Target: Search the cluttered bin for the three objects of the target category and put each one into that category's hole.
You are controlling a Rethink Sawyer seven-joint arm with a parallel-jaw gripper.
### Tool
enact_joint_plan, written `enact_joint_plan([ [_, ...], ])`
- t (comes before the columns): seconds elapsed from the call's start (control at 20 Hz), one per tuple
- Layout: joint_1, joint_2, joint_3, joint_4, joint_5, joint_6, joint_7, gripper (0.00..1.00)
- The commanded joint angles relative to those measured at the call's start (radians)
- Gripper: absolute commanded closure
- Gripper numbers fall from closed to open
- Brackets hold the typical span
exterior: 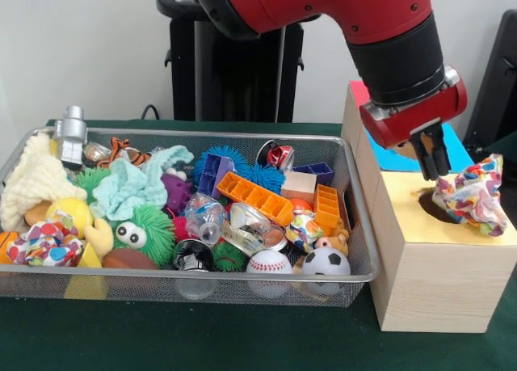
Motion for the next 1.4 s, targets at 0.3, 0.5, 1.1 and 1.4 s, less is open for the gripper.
enact_joint_plan([
  [0.3,0.033,-0.048,-0.107,-0.048,-0.018,0.135,0.161,1.00],
  [0.5,0.048,-0.048,-0.131,-0.071,-0.039,0.144,0.146,1.00],
  [1.1,0.023,-0.027,-0.071,-0.023,0.030,0.065,0.154,1.00],
  [1.4,0.012,-0.032,-0.047,0.002,0.047,0.068,0.151,1.00],
])
